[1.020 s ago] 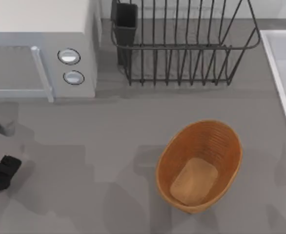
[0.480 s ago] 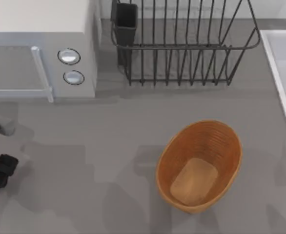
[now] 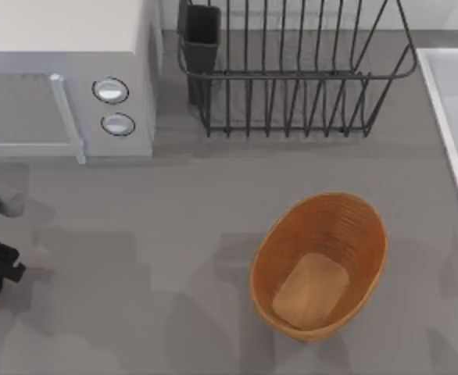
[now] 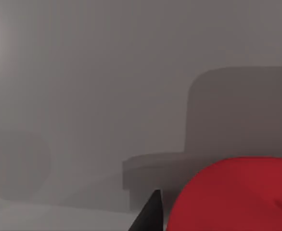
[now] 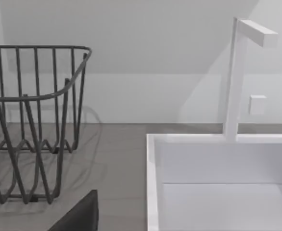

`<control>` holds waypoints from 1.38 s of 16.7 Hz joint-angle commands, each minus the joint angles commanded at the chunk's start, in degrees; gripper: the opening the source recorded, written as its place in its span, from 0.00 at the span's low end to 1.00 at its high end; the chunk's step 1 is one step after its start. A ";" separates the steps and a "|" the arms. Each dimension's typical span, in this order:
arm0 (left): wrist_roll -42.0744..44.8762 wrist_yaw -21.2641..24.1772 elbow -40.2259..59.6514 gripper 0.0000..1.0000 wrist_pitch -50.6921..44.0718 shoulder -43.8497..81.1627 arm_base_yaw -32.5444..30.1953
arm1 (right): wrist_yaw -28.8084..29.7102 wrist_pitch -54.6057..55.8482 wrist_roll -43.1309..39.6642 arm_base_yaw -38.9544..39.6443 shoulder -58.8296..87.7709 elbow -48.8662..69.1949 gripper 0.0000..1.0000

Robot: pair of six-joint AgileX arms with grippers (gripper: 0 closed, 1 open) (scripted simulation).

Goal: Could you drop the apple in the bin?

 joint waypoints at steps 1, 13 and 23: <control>0.00 0.00 0.00 0.00 0.00 0.00 0.00 | 0.00 0.00 0.00 0.00 0.00 0.00 1.00; -0.02 0.06 12.86 0.00 -17.94 -5.12 -0.13 | 0.00 0.00 0.00 0.00 0.00 0.00 1.00; -0.54 0.01 25.50 0.00 -35.91 -11.54 -0.39 | 0.00 0.00 0.00 0.00 0.00 0.00 1.00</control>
